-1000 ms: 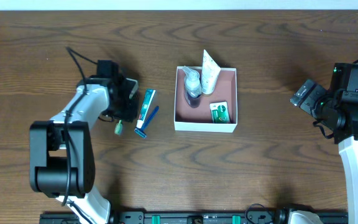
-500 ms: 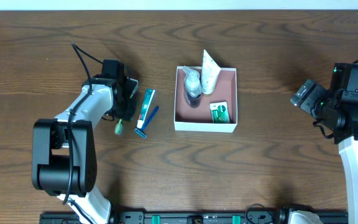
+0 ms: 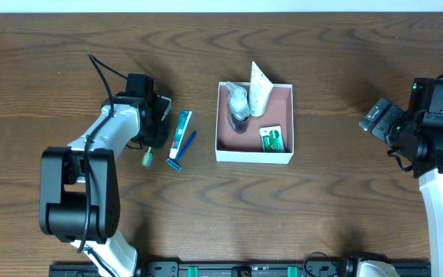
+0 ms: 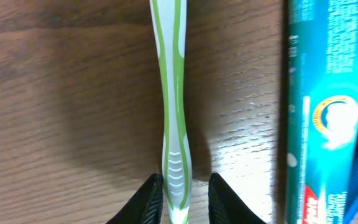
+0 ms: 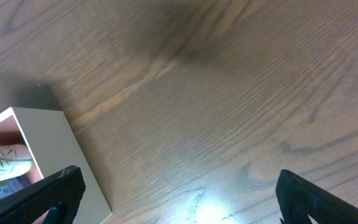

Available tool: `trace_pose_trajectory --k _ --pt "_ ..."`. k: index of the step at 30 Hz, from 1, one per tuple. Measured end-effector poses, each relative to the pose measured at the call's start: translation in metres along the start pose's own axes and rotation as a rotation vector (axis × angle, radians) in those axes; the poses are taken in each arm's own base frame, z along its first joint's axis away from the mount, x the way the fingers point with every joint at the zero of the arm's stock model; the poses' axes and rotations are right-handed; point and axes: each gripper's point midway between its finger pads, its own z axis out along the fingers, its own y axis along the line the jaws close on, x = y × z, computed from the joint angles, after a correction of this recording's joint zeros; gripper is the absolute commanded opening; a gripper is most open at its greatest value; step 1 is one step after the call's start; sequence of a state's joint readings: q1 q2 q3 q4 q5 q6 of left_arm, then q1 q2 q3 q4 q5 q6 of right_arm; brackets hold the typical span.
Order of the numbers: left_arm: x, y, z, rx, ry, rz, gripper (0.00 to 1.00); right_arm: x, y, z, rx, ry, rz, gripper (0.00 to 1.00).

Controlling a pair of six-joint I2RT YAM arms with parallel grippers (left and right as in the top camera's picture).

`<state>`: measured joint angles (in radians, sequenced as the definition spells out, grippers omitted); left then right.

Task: Pack container
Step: 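Reach the left gripper to the green toothbrush and grasp it, then carry the toothbrush into the box and release it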

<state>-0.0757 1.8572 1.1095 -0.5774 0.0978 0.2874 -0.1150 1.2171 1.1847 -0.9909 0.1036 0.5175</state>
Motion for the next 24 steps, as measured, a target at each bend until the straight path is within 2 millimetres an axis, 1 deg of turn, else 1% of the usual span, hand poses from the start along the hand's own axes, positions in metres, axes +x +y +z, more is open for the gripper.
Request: trace_pose_trajectory --k 4,7,9,10,12,15,18,20,21,23,24 --pt "-0.005 -0.001 0.002 0.005 -0.027 0.001 0.26 0.000 0.000 0.000 0.000 0.000 0.000 0.99" --pt "-0.002 -0.002 0.006 0.009 -0.028 0.001 0.25 0.000 0.000 0.000 0.000 0.000 0.000 0.99" --pt "-0.002 -0.002 0.006 0.011 -0.029 0.001 0.19 0.000 0.000 0.000 0.000 0.000 0.000 0.99" --pt "-0.002 -0.002 0.006 0.009 -0.029 0.001 0.11 0.000 0.000 0.000 0.000 0.000 0.000 0.99" --pt "-0.001 -0.002 0.006 0.008 -0.027 -0.003 0.06 0.000 0.000 0.000 0.000 0.000 0.000 0.99" --pt "0.002 -0.001 0.005 -0.001 -0.013 -0.001 0.06 0.000 0.000 0.000 0.000 0.000 0.000 0.99" --pt "0.013 -0.001 0.002 -0.006 0.033 -0.005 0.06 0.000 0.000 0.000 0.000 0.000 0.000 0.99" --pt "0.019 0.000 -0.005 -0.011 0.060 -0.008 0.06 0.000 0.000 0.000 0.000 0.000 0.000 0.99" --pt "0.018 0.000 -0.011 -0.015 0.058 -0.009 0.06 0.000 0.000 0.000 0.000 0.000 0.000 0.99" --pt "0.011 0.001 -0.030 -0.024 0.026 -0.008 0.06 0.000 0.000 0.000 0.000 0.000 0.000 0.99" --pt "0.003 0.003 -0.048 -0.036 -0.020 -0.010 0.06 0.000 0.000 0.000 0.000 0.000 0.000 0.99"
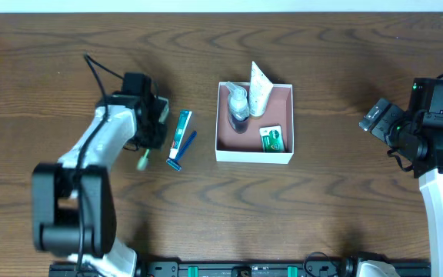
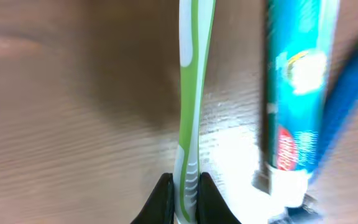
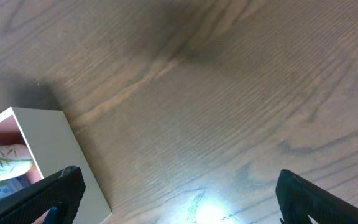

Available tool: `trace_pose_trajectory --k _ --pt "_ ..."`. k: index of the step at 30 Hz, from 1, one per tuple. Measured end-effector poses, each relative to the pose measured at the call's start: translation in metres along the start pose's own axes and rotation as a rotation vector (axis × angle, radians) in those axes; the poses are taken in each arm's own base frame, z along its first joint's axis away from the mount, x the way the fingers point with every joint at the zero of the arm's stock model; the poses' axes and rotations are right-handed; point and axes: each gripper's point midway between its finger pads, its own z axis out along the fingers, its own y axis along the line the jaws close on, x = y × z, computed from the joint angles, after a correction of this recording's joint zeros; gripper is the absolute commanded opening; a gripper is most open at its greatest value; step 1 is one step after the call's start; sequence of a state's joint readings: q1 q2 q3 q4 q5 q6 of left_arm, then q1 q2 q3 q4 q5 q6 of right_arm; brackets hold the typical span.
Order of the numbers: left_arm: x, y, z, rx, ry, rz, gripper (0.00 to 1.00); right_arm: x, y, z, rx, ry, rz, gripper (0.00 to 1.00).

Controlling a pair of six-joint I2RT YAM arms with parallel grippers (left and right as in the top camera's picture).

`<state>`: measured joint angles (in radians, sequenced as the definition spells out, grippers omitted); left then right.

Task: Pack container
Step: 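Carry the toothbrush into the box and release it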

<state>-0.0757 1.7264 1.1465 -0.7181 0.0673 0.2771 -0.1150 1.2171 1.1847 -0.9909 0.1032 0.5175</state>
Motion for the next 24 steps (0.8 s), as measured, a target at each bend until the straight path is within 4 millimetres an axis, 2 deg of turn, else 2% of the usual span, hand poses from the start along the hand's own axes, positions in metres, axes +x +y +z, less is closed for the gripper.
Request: trace_pose_trajectory --k 1,4,6,8,11,14,18,21,24 --pt "-0.004 0.001 -0.009 -0.006 -0.023 0.000 0.06 0.000 0.000 0.000 0.000 0.000 0.000 0.99" --pt "-0.027 0.000 -0.065 -0.039 -0.180 0.012 0.06 0.000 0.000 0.000 0.000 0.000 0.000 0.99" --pt "-0.034 -0.008 -0.096 -0.045 -0.262 0.033 0.06 0.000 0.000 0.000 0.000 0.000 0.000 0.99" --pt "-0.034 -0.025 -0.122 -0.038 -0.328 0.073 0.06 0.000 0.000 0.000 0.000 -0.001 0.000 0.99" --pt "-0.030 -0.060 -0.147 -0.001 -0.388 0.173 0.06 0.000 0.000 0.000 0.000 -0.001 0.000 0.99" --pt "-0.027 -0.099 -0.157 0.053 -0.419 0.317 0.06 0.000 0.000 0.000 0.000 0.000 0.000 0.99" --pt "-0.021 -0.154 -0.157 0.107 -0.438 0.586 0.06 0.000 0.000 0.000 0.000 0.000 0.000 0.99" --pt "-0.028 -0.190 -0.152 0.124 -0.478 0.766 0.06 0.000 0.000 0.000 0.000 0.000 0.000 0.99" --pt "-0.041 -0.216 -0.136 0.121 -0.504 0.910 0.06 0.000 0.000 0.000 0.000 0.000 0.000 0.99"
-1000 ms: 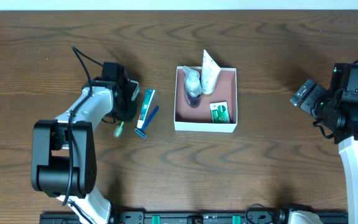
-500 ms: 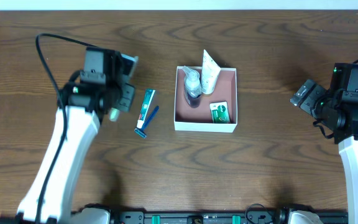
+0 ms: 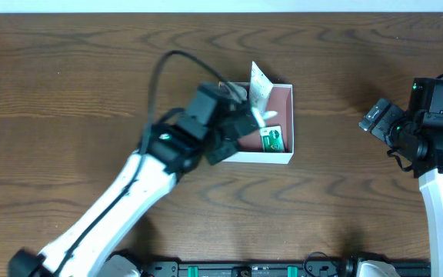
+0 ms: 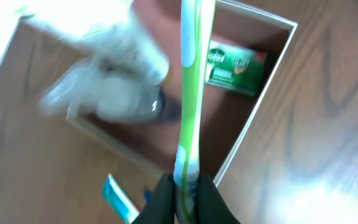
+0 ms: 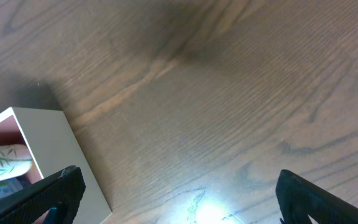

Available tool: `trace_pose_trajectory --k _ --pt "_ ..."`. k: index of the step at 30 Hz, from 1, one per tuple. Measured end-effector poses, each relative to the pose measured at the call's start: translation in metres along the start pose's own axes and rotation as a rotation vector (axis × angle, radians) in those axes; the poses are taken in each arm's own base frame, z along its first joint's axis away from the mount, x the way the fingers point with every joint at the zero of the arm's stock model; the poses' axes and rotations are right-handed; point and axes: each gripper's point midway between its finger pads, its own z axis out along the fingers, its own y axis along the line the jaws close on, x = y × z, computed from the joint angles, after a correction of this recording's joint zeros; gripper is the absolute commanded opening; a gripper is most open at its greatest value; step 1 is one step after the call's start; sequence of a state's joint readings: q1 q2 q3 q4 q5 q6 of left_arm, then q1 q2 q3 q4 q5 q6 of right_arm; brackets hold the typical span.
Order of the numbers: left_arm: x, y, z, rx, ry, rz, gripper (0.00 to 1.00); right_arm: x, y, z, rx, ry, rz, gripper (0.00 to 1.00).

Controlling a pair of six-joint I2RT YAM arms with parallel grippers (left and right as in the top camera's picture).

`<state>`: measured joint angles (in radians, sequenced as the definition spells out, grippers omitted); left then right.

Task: Pack container
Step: 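Carry the toothbrush into the box and release it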

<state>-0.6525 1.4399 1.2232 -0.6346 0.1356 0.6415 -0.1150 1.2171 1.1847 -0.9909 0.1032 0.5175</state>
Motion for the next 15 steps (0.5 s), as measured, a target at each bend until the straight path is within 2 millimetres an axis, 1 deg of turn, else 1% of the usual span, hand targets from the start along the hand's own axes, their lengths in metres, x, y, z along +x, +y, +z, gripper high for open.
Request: trace_pose_trajectory --k 2,4,11,13,14,15 --pt "-0.005 -0.004 0.020 0.015 0.001 0.069 0.06 0.000 -0.001 0.000 0.001 0.000 0.002 0.99" --pt "-0.006 -0.006 0.037 0.026 0.008 0.113 0.06 0.000 -0.001 0.000 0.002 -0.001 0.002 0.99" --pt "-0.005 -0.003 0.094 0.034 0.018 0.170 0.07 0.000 -0.001 0.000 0.001 -0.001 0.002 0.99" --pt "-0.002 -0.004 0.104 0.038 0.026 0.177 0.17 0.000 -0.001 0.000 0.001 0.000 0.002 0.99" --pt "-0.001 -0.004 0.107 0.039 0.029 0.181 0.23 0.000 -0.001 0.000 0.001 -0.001 0.002 0.99" --pt "0.000 -0.004 0.108 0.041 0.032 0.183 0.27 0.000 -0.001 0.000 0.001 -0.001 0.002 0.99"
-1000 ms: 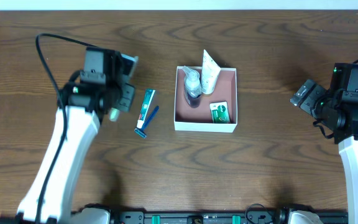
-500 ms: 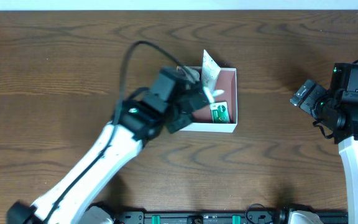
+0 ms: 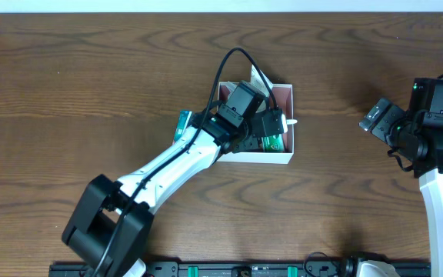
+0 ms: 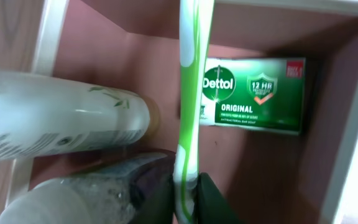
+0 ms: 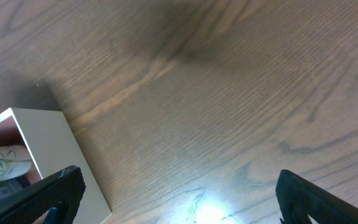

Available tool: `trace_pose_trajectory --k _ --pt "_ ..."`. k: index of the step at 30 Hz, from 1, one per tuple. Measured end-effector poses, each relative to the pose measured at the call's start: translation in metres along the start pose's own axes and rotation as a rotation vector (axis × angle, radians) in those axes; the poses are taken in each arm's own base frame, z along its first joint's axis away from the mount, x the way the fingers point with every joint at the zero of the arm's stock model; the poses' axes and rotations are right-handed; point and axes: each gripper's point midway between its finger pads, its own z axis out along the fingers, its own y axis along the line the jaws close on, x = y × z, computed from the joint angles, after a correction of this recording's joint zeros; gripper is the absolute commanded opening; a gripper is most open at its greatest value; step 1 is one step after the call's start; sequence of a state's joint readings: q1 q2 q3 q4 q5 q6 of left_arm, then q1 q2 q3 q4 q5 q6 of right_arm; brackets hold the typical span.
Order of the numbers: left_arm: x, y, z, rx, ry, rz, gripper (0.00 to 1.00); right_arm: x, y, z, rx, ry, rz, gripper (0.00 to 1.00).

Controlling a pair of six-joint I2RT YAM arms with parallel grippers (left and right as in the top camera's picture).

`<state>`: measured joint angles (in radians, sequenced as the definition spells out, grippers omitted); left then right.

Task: Pack container
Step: 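Carry the toothbrush into the box and release it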

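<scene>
The white box with a pink inside [image 3: 254, 158] stands mid-table. In it lie a green Dettol soap pack [image 4: 253, 93], a white leaf-printed tube [image 4: 61, 121] and a clear bottle [image 4: 86, 196]. My left gripper [image 4: 186, 199] is low inside the box, shut on the handle of a green and white toothbrush [image 4: 191, 81]. The brush runs across the soap pack, and its head [image 3: 288, 121] pokes over the box's right rim. My right gripper [image 5: 179, 202] hangs open over bare table at the right, its fingers [image 5: 64, 186] near the box's corner [image 5: 48, 149].
A teal toothpaste box [image 3: 183, 120] lies on the table left of the white box, partly under my left arm. The right arm's body [image 3: 429, 115] stands at the table's right edge.
My left gripper, holding the toothbrush, has gone from above the box to low inside it, with the brush now across the soap pack. The right arm has not moved.
My left gripper stood open around the toothbrush handle on the table beside the toothpaste. Then it was shut on the handle. Later it held the brush over the box, and now the brush is down in the box, still gripped.
</scene>
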<state>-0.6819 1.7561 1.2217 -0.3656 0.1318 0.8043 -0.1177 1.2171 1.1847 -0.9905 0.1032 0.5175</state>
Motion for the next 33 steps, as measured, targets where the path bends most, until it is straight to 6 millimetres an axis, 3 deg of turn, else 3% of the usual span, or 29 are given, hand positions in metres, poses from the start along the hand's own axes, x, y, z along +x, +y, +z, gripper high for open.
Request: trace_pose_trajectory --k 3,5,6,12,14,16,19,23,26,29,33 --pt "0.000 0.000 -0.002 -0.001 0.000 -0.022 0.36 0.000 0.000 0.000 0.000 0.000 0.000 0.99" --pt "0.001 -0.001 -0.008 0.003 0.006 -0.046 0.49 0.000 0.000 0.000 0.000 0.000 0.000 0.99" --pt "0.002 -0.003 -0.013 0.006 0.012 -0.062 0.49 0.000 0.000 0.000 0.001 0.000 0.000 0.99" --pt "0.008 -0.002 -0.079 -0.042 0.027 -0.158 0.49 0.000 0.000 0.000 0.001 0.000 0.000 0.99" --pt "0.016 0.003 -0.104 -0.083 0.037 -0.222 0.52 0.000 0.000 0.000 0.001 0.000 0.000 0.99" --pt "0.032 0.012 -0.123 -0.134 0.062 -0.314 0.65 0.000 0.000 0.000 0.001 0.000 0.000 0.99" --pt "0.061 0.031 -0.135 -0.199 0.108 -0.498 0.66 0.000 0.000 0.000 0.000 0.000 0.000 0.99" --pt "0.110 0.059 -0.136 -0.281 0.178 -0.767 0.70 0.000 0.000 0.000 0.000 0.000 0.000 0.99" --pt "0.145 0.072 -0.125 -0.309 0.243 -0.911 0.71 0.000 0.000 0.000 0.000 0.000 0.000 0.99" --pt "0.176 0.079 -0.102 -0.301 0.310 -1.010 0.71 0.000 0.000 0.000 0.000 0.000 0.000 0.99" --pt "0.202 0.073 -0.067 -0.251 0.393 -1.068 0.71 0.000 0.000 0.000 0.000 0.000 0.000 0.99"
